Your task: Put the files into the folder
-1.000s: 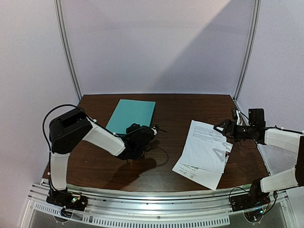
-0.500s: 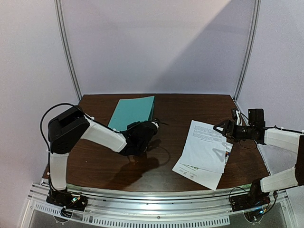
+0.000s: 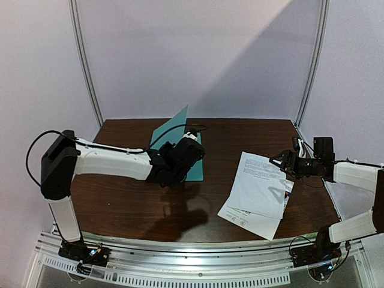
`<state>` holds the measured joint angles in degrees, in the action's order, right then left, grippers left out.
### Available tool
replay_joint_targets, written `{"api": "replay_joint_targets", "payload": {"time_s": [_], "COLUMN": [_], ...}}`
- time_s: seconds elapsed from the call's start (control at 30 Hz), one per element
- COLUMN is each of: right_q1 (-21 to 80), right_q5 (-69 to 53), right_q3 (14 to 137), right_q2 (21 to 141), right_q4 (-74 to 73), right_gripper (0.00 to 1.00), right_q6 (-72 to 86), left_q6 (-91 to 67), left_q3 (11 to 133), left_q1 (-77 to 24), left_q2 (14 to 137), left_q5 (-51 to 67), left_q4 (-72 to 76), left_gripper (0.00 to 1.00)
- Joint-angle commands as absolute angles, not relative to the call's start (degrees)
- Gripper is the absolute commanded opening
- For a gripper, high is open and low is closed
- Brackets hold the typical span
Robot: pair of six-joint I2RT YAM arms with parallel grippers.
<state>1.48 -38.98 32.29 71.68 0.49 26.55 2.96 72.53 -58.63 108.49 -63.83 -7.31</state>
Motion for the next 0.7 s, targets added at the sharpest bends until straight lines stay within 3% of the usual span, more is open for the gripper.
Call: {"api": "replay_joint_targets", "payload": {"time_s": [0.0, 0.3, 0.67], "right_q1": [2.02, 6.05, 23.28], "right_q5": [-39.85, -39.33, -33.56], "right_q3": [34.03, 37.49, 47.86], "right_q2": [72.66, 75.18, 84.64], "right_q4": [2.36, 2.30, 3.95], "right_gripper": [0.99, 0.99, 0.99], "right_q6": [27.80, 28.09, 26.60], "left_q6": [-13.59, -22.97, -29.79], "left_q3": [74.42, 61.73, 41.08], "left_q1": [-59.71, -60.30, -60.45], "left_q2": [102.92, 87.86, 68.09], "left_q5": [-61.44, -53.06, -43.59], "left_q4": [-18.68, -11.47, 4.21], "left_gripper": [0.00, 0.00, 0.00]}}
